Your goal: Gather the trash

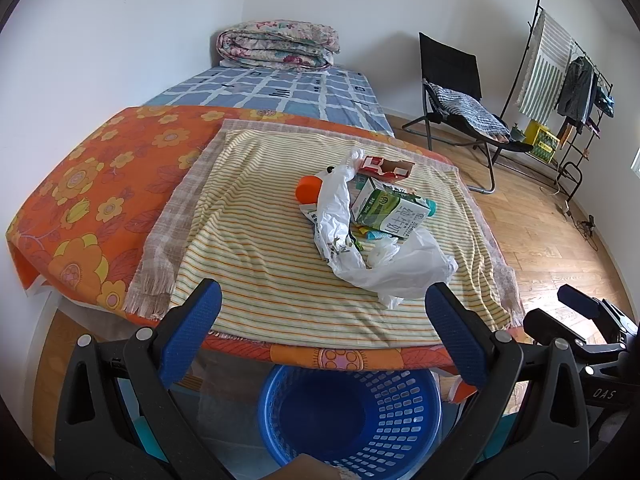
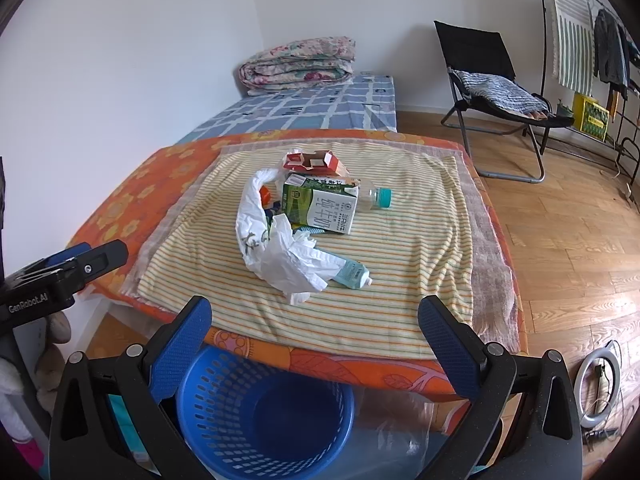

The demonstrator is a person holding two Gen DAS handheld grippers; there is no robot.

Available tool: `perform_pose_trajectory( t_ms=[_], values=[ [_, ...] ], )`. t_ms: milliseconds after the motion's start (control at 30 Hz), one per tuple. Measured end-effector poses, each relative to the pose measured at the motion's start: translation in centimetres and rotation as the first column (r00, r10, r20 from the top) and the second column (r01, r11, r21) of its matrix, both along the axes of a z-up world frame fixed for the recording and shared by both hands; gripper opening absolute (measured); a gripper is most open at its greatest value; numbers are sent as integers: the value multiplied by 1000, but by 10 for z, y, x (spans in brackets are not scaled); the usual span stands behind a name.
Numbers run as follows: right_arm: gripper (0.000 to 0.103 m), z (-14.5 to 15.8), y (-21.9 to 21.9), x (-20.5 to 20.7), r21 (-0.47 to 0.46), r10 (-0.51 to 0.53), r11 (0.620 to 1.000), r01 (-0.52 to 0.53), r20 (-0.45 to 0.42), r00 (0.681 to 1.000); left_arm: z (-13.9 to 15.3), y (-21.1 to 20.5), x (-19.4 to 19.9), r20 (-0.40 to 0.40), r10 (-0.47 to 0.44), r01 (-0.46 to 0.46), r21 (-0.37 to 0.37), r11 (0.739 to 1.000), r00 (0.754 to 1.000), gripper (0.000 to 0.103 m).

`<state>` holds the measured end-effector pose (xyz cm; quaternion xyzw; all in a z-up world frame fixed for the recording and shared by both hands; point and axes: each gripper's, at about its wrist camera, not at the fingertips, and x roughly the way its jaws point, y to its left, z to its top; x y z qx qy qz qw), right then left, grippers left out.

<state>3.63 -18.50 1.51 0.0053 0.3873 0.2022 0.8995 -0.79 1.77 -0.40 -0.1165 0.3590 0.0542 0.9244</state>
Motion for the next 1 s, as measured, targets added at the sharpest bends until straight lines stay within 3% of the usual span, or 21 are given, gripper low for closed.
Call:
perform_pose_trajectory(
  t_ms=[567,800,1000],
  values=[
    [102,-2,-20,3,-22,-70,997,69,-16,997,1,12,3,-9,11,-11,17,1000,1000,103],
    [102,-1,-39,9,14,-91,996,91,25,996,3,27,41,-54,-18,18,-14,1000,998,103],
    [102,0,-48,39,57,-68,996,71,-51,996,-4,32,83,-81,-40,37,-37,999,996,103]
  ],
)
